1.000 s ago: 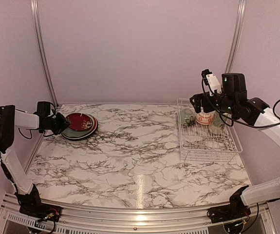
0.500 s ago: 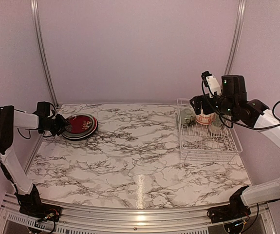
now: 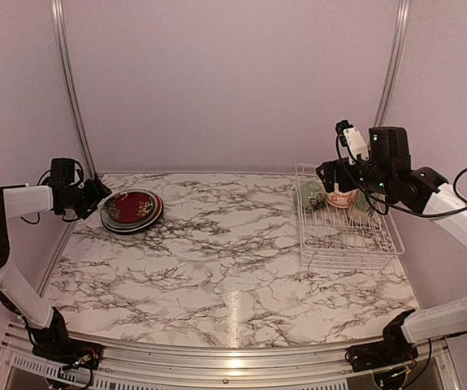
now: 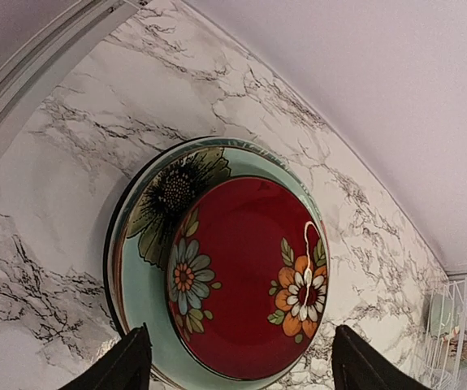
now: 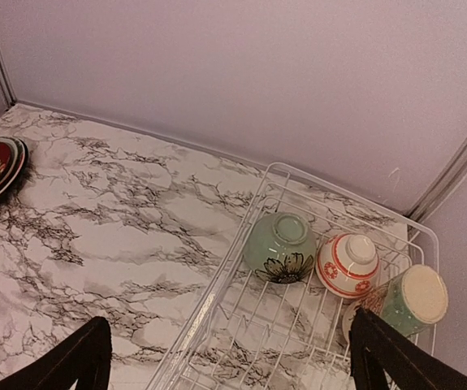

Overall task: Unload the mixed dishes from the dish rack
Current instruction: Place the plate on the plate, then grab the cup from the dish rack.

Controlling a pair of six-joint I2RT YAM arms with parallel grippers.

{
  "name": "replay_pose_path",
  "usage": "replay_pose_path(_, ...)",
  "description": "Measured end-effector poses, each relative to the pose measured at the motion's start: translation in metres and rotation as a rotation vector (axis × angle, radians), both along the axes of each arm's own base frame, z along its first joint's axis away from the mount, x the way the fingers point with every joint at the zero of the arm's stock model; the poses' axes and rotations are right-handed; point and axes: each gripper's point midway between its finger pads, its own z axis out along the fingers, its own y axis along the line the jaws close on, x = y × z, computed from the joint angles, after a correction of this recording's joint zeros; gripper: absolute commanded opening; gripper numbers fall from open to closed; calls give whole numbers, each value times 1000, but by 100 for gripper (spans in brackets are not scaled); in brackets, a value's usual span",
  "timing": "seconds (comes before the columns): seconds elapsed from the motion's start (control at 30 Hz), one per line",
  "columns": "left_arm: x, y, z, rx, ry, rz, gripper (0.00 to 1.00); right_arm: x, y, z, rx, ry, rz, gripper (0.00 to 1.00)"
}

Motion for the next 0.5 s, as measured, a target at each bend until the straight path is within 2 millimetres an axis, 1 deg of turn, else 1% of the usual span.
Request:
replay_pose_path(0.07,-3,-3,16,8,-28,-11,83,0,0,-1,0,1,0,99)
replay_pose_path(0.17,-7,-10,46,29,-88,-32,86,3,1,-4,-1,7,-3,98)
replay_pose_path(0.23,-7,-16,71,44,-134,-53,88,5,2,-8,1,19,-9,98)
replay_pose_path(0.33,-5,-33,117,67,-223,-101,89,13,0,-19,-1,54,-40,99)
replay_pose_path(0.43,-4,-44,161,95,-312,-141,91,26,-13,-28,10,93,-101,98)
replay_pose_path(0.5,-6,-52,188,120,-374,-173,92,35,-33,-35,34,122,-169,99)
